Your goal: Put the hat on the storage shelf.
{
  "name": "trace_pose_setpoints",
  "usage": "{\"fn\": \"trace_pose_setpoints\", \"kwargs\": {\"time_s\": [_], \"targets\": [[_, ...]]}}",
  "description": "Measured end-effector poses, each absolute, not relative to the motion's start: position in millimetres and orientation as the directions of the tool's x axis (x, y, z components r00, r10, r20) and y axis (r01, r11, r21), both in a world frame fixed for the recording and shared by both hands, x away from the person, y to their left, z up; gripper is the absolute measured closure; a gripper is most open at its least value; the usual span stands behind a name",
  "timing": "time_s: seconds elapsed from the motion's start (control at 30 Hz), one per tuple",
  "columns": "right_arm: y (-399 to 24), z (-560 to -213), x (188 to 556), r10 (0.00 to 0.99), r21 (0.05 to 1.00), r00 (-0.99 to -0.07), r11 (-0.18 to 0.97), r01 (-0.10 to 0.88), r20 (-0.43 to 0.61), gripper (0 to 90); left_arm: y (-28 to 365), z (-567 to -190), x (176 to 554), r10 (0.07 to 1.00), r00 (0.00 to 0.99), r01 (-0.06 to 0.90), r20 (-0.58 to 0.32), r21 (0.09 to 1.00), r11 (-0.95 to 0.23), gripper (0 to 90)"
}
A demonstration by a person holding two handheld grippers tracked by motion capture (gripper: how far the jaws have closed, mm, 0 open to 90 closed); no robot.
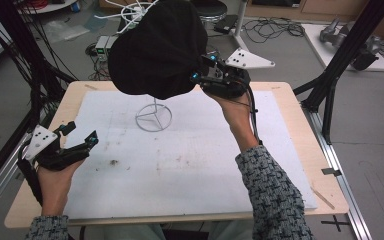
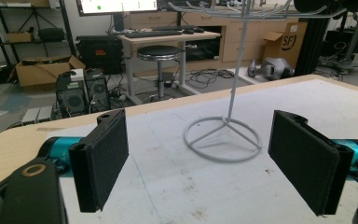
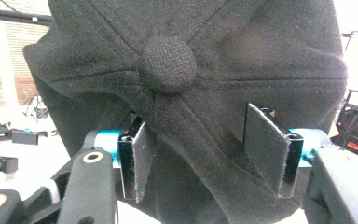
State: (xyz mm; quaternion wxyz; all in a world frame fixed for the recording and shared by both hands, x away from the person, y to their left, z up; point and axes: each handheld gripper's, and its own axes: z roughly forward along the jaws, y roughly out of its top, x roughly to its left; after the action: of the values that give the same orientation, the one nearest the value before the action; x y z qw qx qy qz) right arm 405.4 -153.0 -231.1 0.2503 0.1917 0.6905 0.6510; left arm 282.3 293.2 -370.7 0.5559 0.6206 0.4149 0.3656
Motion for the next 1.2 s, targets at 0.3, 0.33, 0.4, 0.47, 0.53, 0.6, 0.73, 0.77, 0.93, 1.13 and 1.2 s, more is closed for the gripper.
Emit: {"fn": "trace_pose_setpoints", "kwargs": {"time_s": [0.3, 0.33, 0.4, 0.47, 0.53, 0.6, 0.73, 0.77, 0.93, 1.13, 1.2], "targets": [[-164.3, -227.0, 400.2, 0.588, 0.99, -0.798, 0.127, -0.067, -0.129, 31.3, 293.7, -371.1, 282.7, 0.921, 0.389, 0.11, -0.012, 0.993, -0.033, 20.3], [-166.2, -226.0, 399.0, 0.588, 0.99, -0.798, 0.128, -0.067, -0.13, 30.0, 293.7, -371.2, 282.6, 0.921, 0.389, 0.111, -0.013, 0.993, -0.033, 20.3], [-168.4, -224.8, 397.9, 0.583, 0.99, -0.802, 0.125, -0.069, -0.129, 28.8, 293.7, -371.2, 282.7, 0.921, 0.389, 0.11, -0.011, 0.993, -0.035, 20.3], [-177.5, -221.5, 392.1, 0.576, 0.988, -0.804, 0.117, -0.1, -0.149, 26.8, 293.6, -371.1, 282.6, 0.922, 0.387, 0.109, -0.01, 0.993, -0.035, 20.2], [-185.7, -220.0, 388.3, 0.595, 0.988, -0.789, 0.111, -0.108, -0.153, 22.6, 293.5, -370.9, 282.3, 0.922, 0.387, 0.11, -0.01, 0.993, -0.035, 20.2], [-190.1, -219.9, 386.6, 0.609, 0.988, -0.779, 0.106, -0.11, -0.151, 20.3, 293.0, -370.8, 282.3, 0.922, 0.386, 0.109, -0.009, 0.993, -0.035, 20.2], [-213.1, -219.7, 380.7, 0.656, 0.992, -0.744, 0.089, -0.09, -0.127, 15.6, 291.8, -370.8, 282.5, 0.922, 0.386, 0.107, -0.012, 0.994, -0.032, 20.2], [-220.5, -219.8, 379.4, 0.669, 0.991, -0.732, 0.087, -0.098, -0.131, 14.4, 291.7, -370.8, 282.6, 0.922, 0.387, 0.107, -0.012, 0.994, -0.032, 20.2], [-248.0, -219.3, 371.8, 0.713, 0.99, -0.687, 0.09, -0.109, -0.14, 12.3, 291.1, -371.1, 283.5, 0.922, 0.388, 0.109, -0.008, 0.993, -0.037, 20.2], [-285.3, -228.9, 360.6, 0.774, 0.991, -0.62, 0.081, -0.104, -0.129, 11.8, 289.9, -371.9, 284.3, 0.922, 0.386, 0.111, -0.008, 0.993, -0.038, 20.0], [-297.2, -235.4, 357.3, 0.795, 0.993, -0.596, 0.065, -0.096, -0.11, 11.7, 289.6, -372.2, 284.5, 0.922, 0.386, 0.112, -0.009, 0.993, -0.037, 19.9]]}}
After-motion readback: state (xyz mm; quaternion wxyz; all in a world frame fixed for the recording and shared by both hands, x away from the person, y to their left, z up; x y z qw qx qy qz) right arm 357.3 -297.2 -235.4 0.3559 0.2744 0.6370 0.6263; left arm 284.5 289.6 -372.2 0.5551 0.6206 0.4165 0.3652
